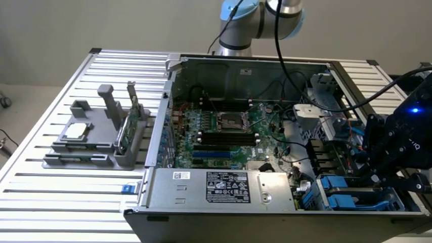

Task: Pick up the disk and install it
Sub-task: 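Insert the first disk wire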

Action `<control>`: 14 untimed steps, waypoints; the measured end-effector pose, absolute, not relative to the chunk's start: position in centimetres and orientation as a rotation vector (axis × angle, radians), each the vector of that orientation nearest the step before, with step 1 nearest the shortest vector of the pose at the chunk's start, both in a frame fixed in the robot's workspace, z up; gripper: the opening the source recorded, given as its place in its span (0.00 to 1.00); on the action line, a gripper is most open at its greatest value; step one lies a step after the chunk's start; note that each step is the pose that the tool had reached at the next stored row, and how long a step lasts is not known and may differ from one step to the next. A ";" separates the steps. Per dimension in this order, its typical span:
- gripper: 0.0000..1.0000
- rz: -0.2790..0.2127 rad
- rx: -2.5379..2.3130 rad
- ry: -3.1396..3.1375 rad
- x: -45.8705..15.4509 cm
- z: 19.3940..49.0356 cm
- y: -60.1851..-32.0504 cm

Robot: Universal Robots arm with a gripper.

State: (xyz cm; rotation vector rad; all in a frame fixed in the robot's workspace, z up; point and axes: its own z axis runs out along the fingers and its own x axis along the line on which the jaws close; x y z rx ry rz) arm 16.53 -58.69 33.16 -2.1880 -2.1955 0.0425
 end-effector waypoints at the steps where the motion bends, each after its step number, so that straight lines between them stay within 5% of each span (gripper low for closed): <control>1: 0.17 0.042 -2.188 -2.196 16.5 33.2 -58.7; 3: 0.19 0.042 -2.187 -2.195 16.5 33.1 -58.7; 5: 0.31 0.041 -2.187 -2.195 16.5 33.3 -58.7; 14: 0.31 0.029 -2.180 -2.188 16.5 35.7 -58.7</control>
